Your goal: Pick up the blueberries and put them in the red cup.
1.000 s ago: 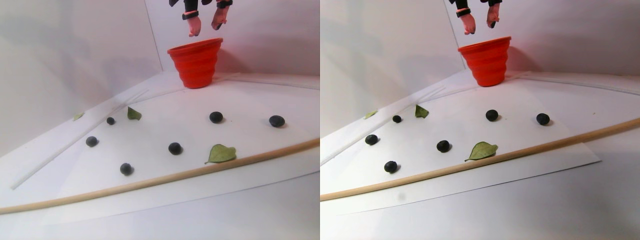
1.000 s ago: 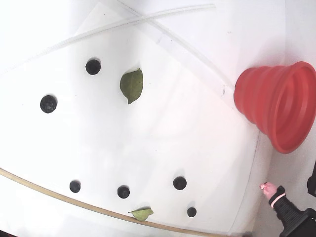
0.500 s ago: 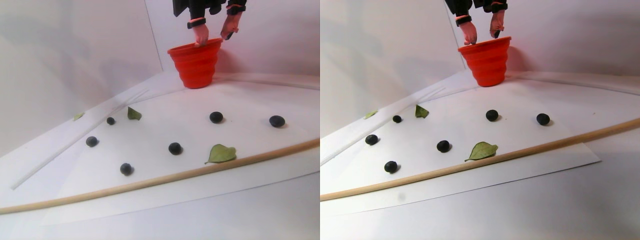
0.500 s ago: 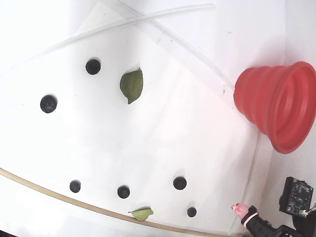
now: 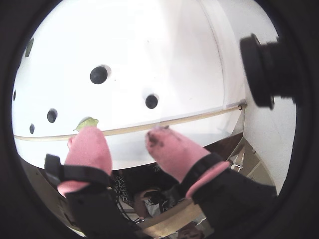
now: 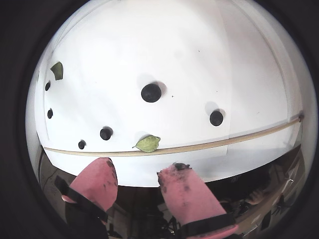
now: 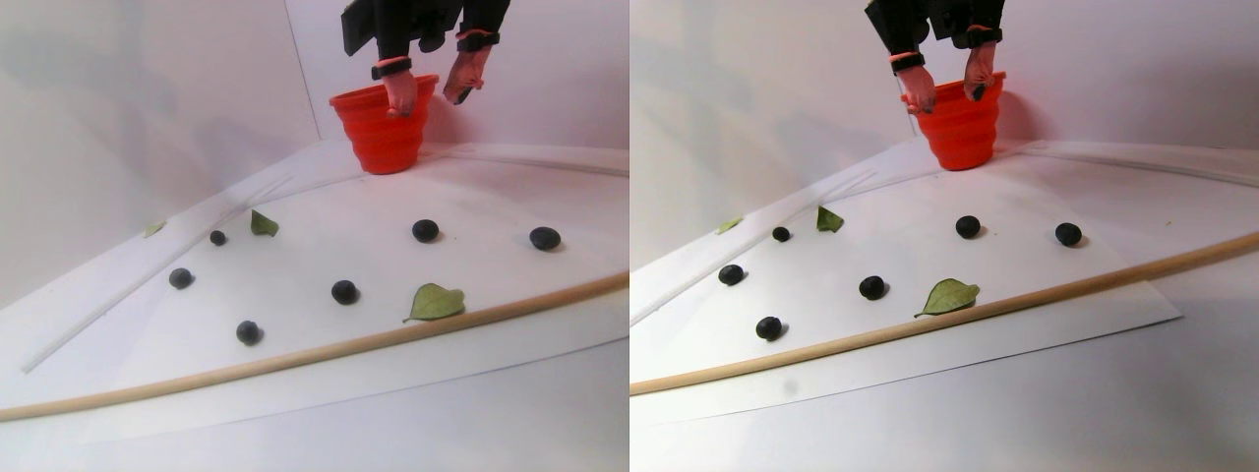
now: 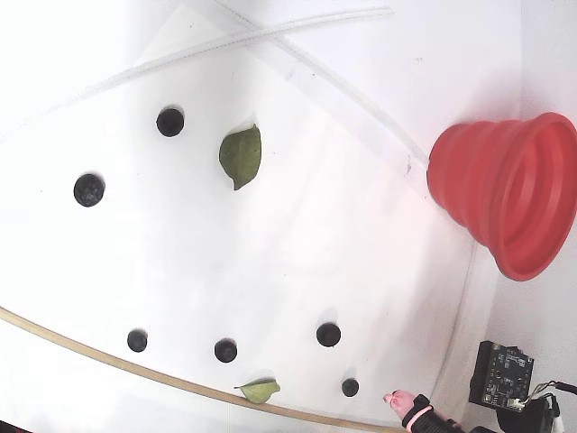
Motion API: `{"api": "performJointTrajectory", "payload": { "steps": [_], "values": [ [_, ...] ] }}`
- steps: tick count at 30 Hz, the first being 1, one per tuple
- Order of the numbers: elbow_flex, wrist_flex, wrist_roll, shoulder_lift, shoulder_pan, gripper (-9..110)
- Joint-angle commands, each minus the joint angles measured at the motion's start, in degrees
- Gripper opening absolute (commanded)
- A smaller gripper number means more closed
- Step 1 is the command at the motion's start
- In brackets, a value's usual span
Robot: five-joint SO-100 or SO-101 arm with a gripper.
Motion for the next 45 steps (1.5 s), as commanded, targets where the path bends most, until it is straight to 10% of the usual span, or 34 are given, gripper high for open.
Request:
{"api": "performJointTrajectory", "payload": {
  "steps": [1,45],
  "values": [
    [-0.09,-2.20,0.62,1.23,1.05,16],
    [1.41,-25.58,0.18,-25.75,1.58,19]
  ]
}}
